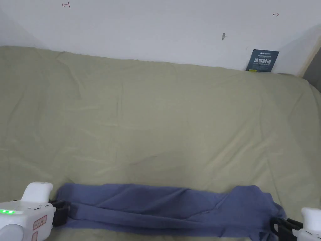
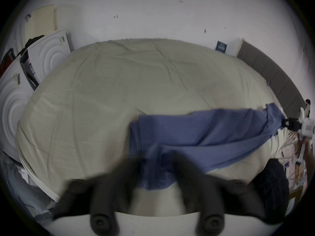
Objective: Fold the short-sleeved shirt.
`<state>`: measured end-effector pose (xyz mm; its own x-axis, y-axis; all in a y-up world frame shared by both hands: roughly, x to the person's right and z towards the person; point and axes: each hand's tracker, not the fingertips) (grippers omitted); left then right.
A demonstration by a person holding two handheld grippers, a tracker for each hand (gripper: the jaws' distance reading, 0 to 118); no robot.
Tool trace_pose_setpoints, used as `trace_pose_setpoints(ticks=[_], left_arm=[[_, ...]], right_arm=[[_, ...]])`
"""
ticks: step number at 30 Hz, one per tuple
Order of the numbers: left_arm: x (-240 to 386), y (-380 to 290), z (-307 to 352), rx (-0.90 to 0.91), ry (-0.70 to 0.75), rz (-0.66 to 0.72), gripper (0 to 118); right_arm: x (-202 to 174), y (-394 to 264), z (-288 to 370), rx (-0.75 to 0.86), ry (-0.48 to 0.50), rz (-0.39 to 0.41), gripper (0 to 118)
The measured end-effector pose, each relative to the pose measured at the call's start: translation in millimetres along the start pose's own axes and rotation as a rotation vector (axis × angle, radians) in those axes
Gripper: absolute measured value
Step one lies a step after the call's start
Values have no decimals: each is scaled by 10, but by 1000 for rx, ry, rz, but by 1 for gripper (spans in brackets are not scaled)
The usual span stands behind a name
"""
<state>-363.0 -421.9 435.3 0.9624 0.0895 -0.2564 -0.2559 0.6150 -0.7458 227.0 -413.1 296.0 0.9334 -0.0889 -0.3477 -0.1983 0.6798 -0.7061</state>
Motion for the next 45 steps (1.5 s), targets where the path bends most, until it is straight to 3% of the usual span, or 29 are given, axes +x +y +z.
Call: trace_pose_setpoints(ticks=[1,2,3,4,10,12,13,14,15,16,17,19,22,23,25,26,27,28,31,35,36,38,40,41,42,43,44,45], left_arm=[[-6,19,71,21,-8,15,73],[-5,21,150,38,-4,10,118],[-9,-1,346,128,17,-2,116],[47,14,512,153,24,8,115],[112,-342,1206,319,27,71,118],[77,-453,1304,346,44,63,113],[47,-492,1354,362,45,64,105],[18,-506,1358,344,20,78,74],[-11,-512,1361,338,18,95,28],[-74,-499,1306,315,43,115,0],[-108,-513,1270,269,63,129,0],[-242,-495,1189,287,-45,149,0],[-450,-386,1012,248,-112,217,0],[-545,-350,923,219,-190,253,24],[-815,-253,675,117,-382,440,111],[-897,-223,527,93,-419,472,118],[-983,-207,350,45,-466,496,118],[-1175,-48,327,131,-530,541,118],[-1436,118,-64,-83,-683,649,118],[-1055,-266,-769,-229,-837,775,118],[-1396,-403,-1082,-192,-911,785,118],[-1436,-363,-1224,-80,-1102,826,118],[-1368,-296,-1302,-106,-1087,925,118],[-1346,-253,-1312,-101,-1070,891,113],[-1334,-209,-1325,-109,-1034,844,101],[-1322,-175,-1309,-121,-956,794,67],[-1239,-214,-1257,-147,-825,765,1],[-1170,-252,-1301,-232,-615,727,2]], right_arm=[[-28,49,89,41,-30,0,26],[-50,62,160,62,-34,-2,73],[-96,70,274,83,-5,-12,107],[-159,66,405,117,28,-23,118],[-612,-102,932,187,115,-64,118],[-752,-191,1027,199,140,-75,109],[-844,-226,1074,219,163,-81,87],[-907,-249,1106,224,160,-83,38],[-977,-252,1115,222,144,-80,4],[-1034,-250,1116,220,104,-64,0],[-1075,-263,1127,241,106,-55,0],[-1103,-222,1134,235,148,-50,0],[-1166,-174,1153,238,132,-37,0],[-1175,-155,1155,239,129,-37,0],[-1154,-149,1159,244,128,-48,0],[-1158,-142,1158,244,129,-50,0],[-1175,-132,1154,243,127,-48,0],[-1193,-126,1150,240,123,-44,0],[-1271,-96,1172,233,113,-43,0],[-1331,-65,1159,217,98,-54,0],[-1343,-55,1155,215,94,-54,0],[-1359,-26,1144,213,90,-55,0],[-1393,5,1122,212,90,-56,0],[-1402,18,1100,210,95,-56,0],[-1423,32,1077,207,98,-53,0],[-1454,47,1049,203,101,-49,0],[-1477,59,1029,198,108,-46,0],[-1512,75,1006,195,120,-44,0]])
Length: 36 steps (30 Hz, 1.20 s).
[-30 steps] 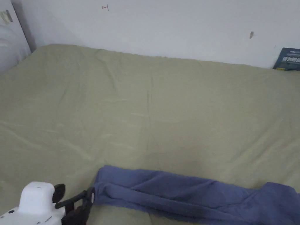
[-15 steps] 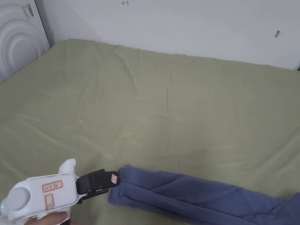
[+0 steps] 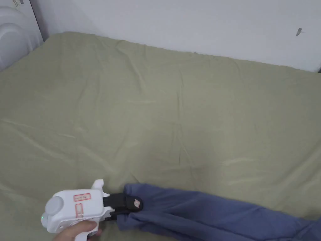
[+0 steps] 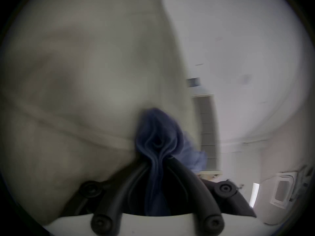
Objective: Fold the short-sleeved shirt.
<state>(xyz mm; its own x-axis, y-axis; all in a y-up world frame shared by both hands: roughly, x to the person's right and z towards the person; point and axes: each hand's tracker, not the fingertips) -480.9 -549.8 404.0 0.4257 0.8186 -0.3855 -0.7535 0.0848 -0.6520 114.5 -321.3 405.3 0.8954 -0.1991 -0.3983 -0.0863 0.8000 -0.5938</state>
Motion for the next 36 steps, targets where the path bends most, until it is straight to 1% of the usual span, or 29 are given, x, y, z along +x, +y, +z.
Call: trace_pose_setpoints(ticks=[1,2,3,4,5,6,9,12,13,14,16,17,20,22,24,26,28,29,30,31,32,33,34,35,36], left_arm=[[-157,-14,59,-17,-15,-1,2],[-4,-30,79,38,-245,56,2],[102,-15,121,48,-120,16,2],[188,-53,144,48,-56,-34,2],[270,-86,179,52,-37,-73,2],[353,-117,245,57,-11,-71,2],[555,-118,476,115,-55,-67,2],[846,-155,680,187,98,-191,2],[945,-198,695,190,183,-233,2],[1033,-247,689,183,230,-267,2],[1312,-416,602,168,331,-373,2],[1443,-507,556,167,340,-412,2],[1872,-843,289,162,278,-448,2],[2096,-1029,12,122,207,-485,2],[2242,-1156,-368,96,157,-459,3],[2327,-1239,-748,79,232,-515,3],[2325,-1258,-1121,56,342,-565,3],[2303,-1268,-1220,54,372,-568,7],[2274,-1281,-1308,47,386,-579,22],[2247,-1270,-1363,31,374,-578,60],[2240,-1276,-1368,21,355,-569,110],[2269,-1307,-1304,4,305,-559,118],[2320,-1345,-1196,40,263,-571,114],[2407,-1326,-1043,136,224,-600,116],[2411,-1359,-930,141,212,-630,118]], right_arm=[[-27,6,-21,-2,12,1,0],[-48,11,-35,-3,21,3,0],[-77,19,-43,-4,27,8,0],[-107,28,-51,-4,31,15,0],[-124,34,-49,-1,37,20,0],[-138,43,-43,1,46,25,0],[-186,65,-5,16,49,57,0],[-177,52,53,29,53,72,0],[-169,39,70,34,51,80,0],[-167,29,83,36,50,88,0],[-163,3,105,39,30,107,0],[-154,-10,116,40,24,109,0],[-90,-65,168,52,28,92,0],[-38,-119,211,66,35,72,0],[13,-186,248,75,27,69,0],[79,-248,296,80,18,58,0],[160,-311,357,86,14,37,0],[196,-335,384,88,10,29,0],[245,-360,414,88,9,21,0],[287,-378,431,86,4,18,0],[321,-397,439,88,-7,21,0],[361,-411,442,89,-19,28,0],[401,-418,444,88,-19,27,0],[434,-423,445,88,-18,22,0],[456,-419,433,89,-19,13,0]])
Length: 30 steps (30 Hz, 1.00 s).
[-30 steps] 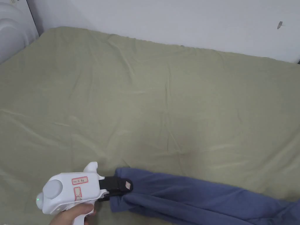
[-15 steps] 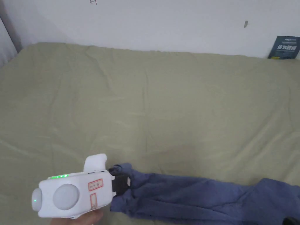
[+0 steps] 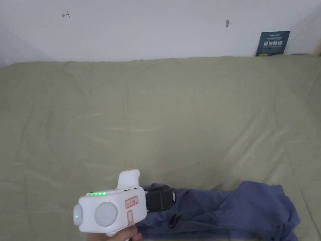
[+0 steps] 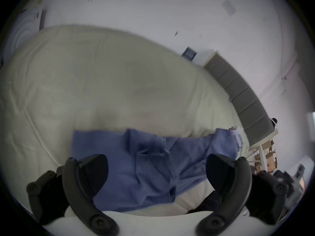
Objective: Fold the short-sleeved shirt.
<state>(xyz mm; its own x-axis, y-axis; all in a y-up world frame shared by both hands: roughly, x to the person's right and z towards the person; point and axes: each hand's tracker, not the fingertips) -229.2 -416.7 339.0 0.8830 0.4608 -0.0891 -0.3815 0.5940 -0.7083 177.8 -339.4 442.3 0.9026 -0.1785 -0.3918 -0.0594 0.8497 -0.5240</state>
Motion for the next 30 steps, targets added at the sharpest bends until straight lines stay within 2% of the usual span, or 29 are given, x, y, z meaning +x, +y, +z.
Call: trace_pose_setpoints(ticks=[3,7,8,9,10,11,16,19,24,26,30], left_arm=[[-136,133,445,39,18,-31,118],[-415,141,566,69,221,-29,110],[-465,140,537,60,198,7,98],[-503,136,462,45,147,68,65],[-495,127,335,12,124,102,22],[-460,60,170,-10,122,97,7],[57,-200,-616,-170,74,-37,7],[271,-310,-868,-143,95,-94,7],[273,-205,-545,-122,35,-90,7],[234,-201,-240,-67,69,-130,7],[108,-249,619,45,42,-128,7]], right_arm=[[30,-22,-25,0,7,-13,0],[13,-60,-71,-12,25,-26,0],[-6,-63,-77,-13,29,-27,0],[-19,-67,-78,-14,33,-30,0],[-25,-68,-76,-15,36,-31,0],[-29,-69,-73,-14,36,-33,0],[-24,-12,-16,-7,16,-30,0],[23,22,-3,-6,2,-29,0],[54,54,-55,-13,-10,-19,0],[31,66,-96,-19,-4,-15,0],[-112,109,-85,-2,28,11,0]])
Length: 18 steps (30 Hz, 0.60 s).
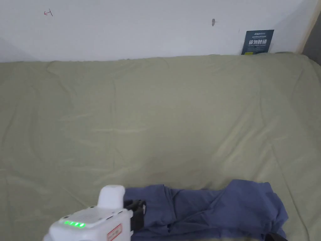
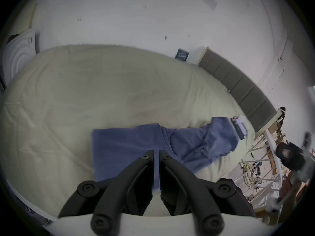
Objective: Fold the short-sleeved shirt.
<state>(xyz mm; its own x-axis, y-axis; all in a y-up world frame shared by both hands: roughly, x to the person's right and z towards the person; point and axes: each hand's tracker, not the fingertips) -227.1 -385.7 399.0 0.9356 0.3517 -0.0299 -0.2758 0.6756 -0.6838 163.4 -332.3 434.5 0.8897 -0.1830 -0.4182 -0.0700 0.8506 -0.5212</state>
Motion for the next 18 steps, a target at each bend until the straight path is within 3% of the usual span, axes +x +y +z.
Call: trace_pose_setpoints(ticks=[4,10,15,16,17,18], left_arm=[[-216,-123,526,30,67,18,7],[-474,-295,596,18,89,109,7],[-583,-304,450,12,-9,144,11],[-676,-266,412,1,-41,198,35],[-775,-231,359,-3,-74,241,93],[-890,-197,289,-31,-102,274,118]], right_arm=[[-168,-19,-32,-3,36,27,0],[-355,-53,-50,-19,84,37,0],[-383,-49,-25,-21,82,41,0],[-376,-50,-15,-22,79,39,0],[-367,-52,-5,-23,75,38,0],[-352,-58,4,-24,70,37,0]])
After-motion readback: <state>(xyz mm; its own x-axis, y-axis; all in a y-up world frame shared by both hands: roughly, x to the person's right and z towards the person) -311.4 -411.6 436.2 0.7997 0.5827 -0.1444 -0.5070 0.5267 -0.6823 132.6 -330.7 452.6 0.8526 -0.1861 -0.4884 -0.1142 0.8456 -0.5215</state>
